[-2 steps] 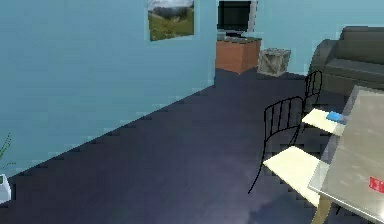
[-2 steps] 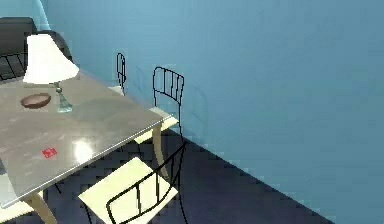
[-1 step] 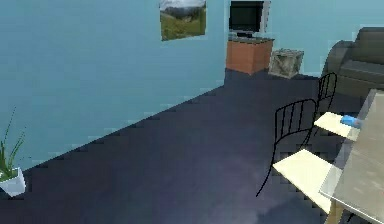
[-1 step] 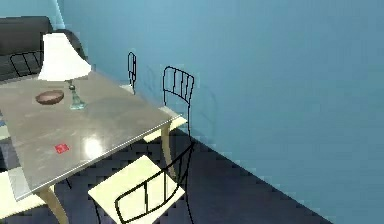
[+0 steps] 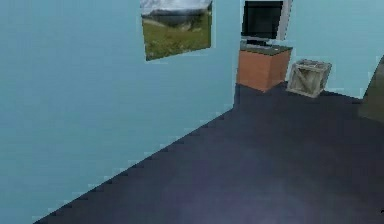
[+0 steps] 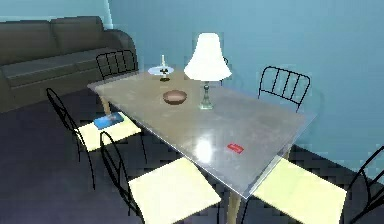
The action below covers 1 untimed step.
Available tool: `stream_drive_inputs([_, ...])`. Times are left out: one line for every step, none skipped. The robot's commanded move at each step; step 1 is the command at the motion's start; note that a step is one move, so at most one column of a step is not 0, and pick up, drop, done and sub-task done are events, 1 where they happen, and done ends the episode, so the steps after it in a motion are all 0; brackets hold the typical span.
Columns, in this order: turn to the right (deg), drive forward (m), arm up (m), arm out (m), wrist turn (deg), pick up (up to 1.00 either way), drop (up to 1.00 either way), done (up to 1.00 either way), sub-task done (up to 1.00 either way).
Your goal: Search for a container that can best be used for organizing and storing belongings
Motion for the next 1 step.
stream_drive_inputs([-6.0,0.00,0.00,0.00,0.0,0.00,0.00,0.00,0.00])
